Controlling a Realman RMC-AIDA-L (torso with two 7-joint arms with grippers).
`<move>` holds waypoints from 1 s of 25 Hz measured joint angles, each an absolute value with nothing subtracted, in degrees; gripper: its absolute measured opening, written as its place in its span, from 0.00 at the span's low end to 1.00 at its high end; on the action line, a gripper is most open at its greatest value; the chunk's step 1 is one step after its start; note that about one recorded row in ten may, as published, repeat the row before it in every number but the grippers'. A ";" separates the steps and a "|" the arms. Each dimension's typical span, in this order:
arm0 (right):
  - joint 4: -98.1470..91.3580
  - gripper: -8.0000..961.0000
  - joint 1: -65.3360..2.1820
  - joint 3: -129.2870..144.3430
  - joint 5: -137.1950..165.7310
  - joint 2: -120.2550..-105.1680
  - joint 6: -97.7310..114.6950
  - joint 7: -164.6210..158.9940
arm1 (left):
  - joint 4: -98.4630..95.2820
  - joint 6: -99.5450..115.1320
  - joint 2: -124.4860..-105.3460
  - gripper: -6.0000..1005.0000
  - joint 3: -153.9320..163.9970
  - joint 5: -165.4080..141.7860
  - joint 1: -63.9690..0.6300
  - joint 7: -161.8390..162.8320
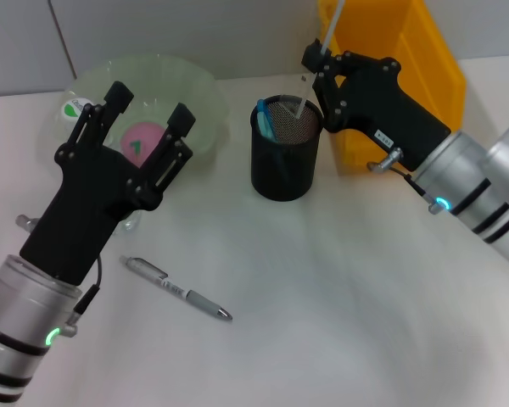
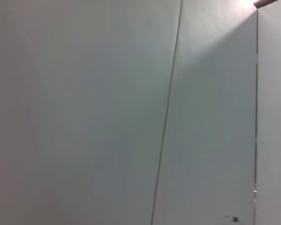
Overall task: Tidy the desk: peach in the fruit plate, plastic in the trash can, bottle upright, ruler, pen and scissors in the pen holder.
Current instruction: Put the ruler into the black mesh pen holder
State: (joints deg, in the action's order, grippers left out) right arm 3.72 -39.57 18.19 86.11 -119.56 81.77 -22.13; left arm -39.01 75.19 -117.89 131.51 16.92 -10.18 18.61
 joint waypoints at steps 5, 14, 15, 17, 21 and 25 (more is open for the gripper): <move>3.60 0.06 -40.77 17.23 86.03 -119.62 78.07 -22.11 | -38.95 75.17 -117.66 0.80 130.87 15.65 -9.99 19.71; 4.40 0.07 -43.48 17.22 86.12 -119.80 70.46 -22.46 | -36.50 74.52 -116.63 0.80 130.43 14.21 -9.86 22.61; 4.56 0.07 -43.63 17.22 86.16 -119.80 69.66 -22.47 | -36.50 74.52 -116.63 0.80 130.43 14.21 -9.86 22.61; 4.80 0.08 -43.79 17.22 86.19 -119.80 68.29 -22.52 | -36.34 74.47 -116.53 0.80 130.42 14.12 -9.73 22.87; 5.39 0.08 -43.79 17.22 86.18 -119.80 66.70 -22.61 | -36.27 74.43 -116.36 0.80 130.43 14.05 -9.66 23.01; 5.45 0.09 -43.78 17.22 86.17 -119.79 65.34 -22.63 | -35.73 74.32 -114.66 0.80 129.39 9.18 -10.12 26.71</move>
State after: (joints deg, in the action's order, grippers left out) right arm 5.45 -43.78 17.22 86.17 -119.79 65.34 -22.63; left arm -35.73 74.32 -114.66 129.39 9.18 -10.12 26.71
